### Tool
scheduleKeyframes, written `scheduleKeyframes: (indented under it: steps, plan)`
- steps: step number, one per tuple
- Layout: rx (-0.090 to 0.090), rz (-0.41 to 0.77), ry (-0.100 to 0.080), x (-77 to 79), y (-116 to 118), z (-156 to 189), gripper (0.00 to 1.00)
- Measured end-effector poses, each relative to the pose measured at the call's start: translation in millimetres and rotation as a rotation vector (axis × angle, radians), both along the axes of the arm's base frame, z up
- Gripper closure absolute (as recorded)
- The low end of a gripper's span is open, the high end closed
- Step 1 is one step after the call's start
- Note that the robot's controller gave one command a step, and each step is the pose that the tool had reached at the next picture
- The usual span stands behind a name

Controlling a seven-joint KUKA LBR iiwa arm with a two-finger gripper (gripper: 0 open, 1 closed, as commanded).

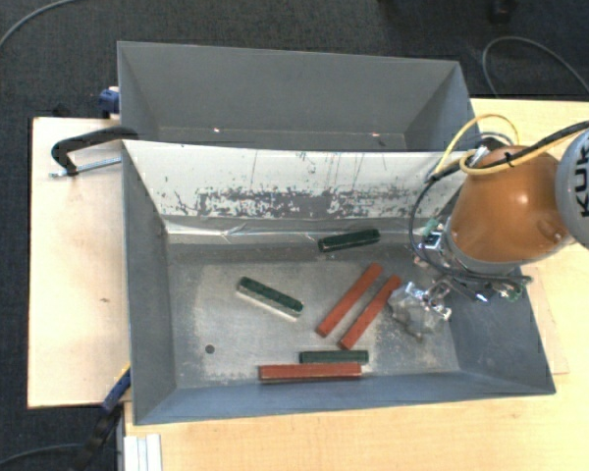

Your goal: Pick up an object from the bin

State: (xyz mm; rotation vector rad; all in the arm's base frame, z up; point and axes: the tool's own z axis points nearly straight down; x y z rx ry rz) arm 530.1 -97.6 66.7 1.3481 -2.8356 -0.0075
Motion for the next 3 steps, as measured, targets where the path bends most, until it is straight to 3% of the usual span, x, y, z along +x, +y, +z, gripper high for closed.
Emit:
scheduleKeyframes:
  steps: [1, 2, 3]
  plan:
    - [-0.002, -0.001, -0.005, 1.1, -0.6, 4.1, 0.00]
    - [0.003, 0.086, -0.015, 39.4, 95.6, 39.3, 0.00]
    - [0.000, 0.077, -0.009, 37.5, 89.7, 37.2, 1.00]
